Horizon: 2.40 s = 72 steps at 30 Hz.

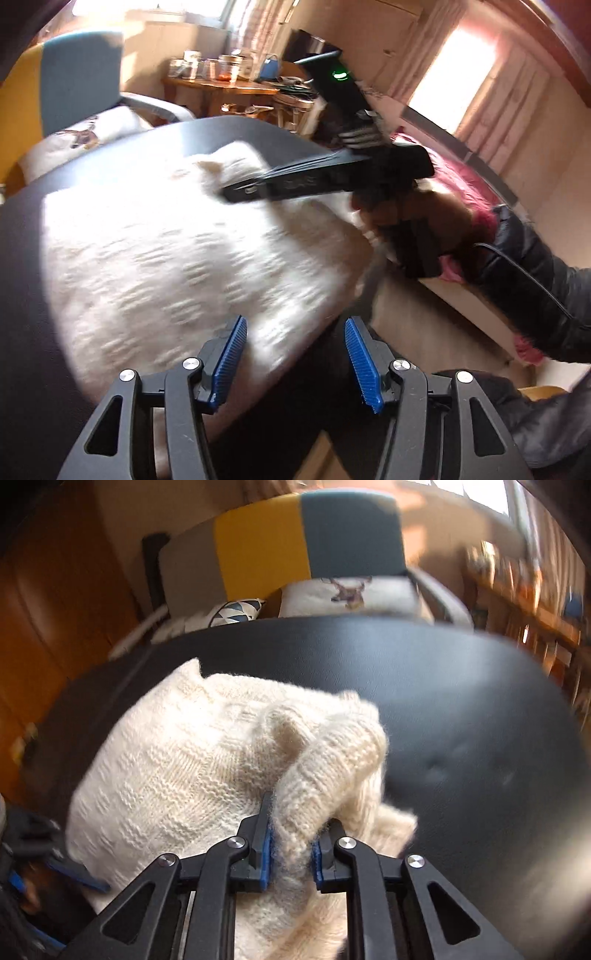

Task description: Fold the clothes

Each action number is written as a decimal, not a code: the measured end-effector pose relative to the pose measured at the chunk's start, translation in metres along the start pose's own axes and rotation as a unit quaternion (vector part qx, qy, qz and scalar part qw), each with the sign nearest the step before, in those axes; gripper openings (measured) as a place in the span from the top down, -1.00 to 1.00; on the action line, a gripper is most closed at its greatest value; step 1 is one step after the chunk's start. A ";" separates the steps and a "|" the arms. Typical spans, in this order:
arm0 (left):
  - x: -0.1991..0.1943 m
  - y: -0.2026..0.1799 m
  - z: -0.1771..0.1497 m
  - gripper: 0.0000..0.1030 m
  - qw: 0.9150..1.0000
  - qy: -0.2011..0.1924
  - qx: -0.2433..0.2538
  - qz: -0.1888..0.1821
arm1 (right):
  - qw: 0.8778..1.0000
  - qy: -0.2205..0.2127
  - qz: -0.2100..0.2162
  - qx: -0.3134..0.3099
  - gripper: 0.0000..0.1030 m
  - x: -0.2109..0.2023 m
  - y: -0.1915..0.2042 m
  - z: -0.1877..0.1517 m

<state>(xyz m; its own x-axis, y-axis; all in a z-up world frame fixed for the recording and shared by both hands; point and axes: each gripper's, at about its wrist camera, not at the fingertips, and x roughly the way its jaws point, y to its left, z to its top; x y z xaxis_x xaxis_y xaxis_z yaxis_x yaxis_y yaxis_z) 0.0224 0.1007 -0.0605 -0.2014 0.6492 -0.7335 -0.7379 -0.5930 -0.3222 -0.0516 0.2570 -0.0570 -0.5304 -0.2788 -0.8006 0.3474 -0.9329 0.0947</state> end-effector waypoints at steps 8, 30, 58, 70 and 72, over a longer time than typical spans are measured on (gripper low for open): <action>0.009 0.009 -0.008 -0.10 0.999 0.015 -0.038 0.009 | 0.999 -0.012 -0.026 0.033 0.48 0.010 0.001 -0.015; -0.002 0.025 -0.011 -0.11 0.999 0.015 -0.025 0.033 | 0.998 0.043 -0.048 0.027 0.79 0.022 -0.018 0.004; -0.020 0.040 0.031 -0.41 0.986 -0.056 -0.148 0.050 | 0.959 0.025 0.229 0.167 0.46 -0.057 -0.032 -0.081; -0.012 0.035 0.043 -0.06 0.982 -0.028 -0.152 0.106 | 0.998 0.056 0.011 0.028 0.85 -0.040 0.010 -0.076; -0.009 0.035 0.043 -0.07 0.981 -0.021 -0.158 0.106 | 0.998 0.047 0.011 0.039 0.85 -0.037 0.009 -0.085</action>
<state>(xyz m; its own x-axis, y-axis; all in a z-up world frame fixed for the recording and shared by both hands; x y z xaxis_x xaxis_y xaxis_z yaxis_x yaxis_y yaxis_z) -0.0291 0.0948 -0.0393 -0.3598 0.5095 -0.7816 -0.4404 -0.8313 -0.3391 0.0370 0.2780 -0.0763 -0.4469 -0.2802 -0.8496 0.2958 -0.9425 0.1553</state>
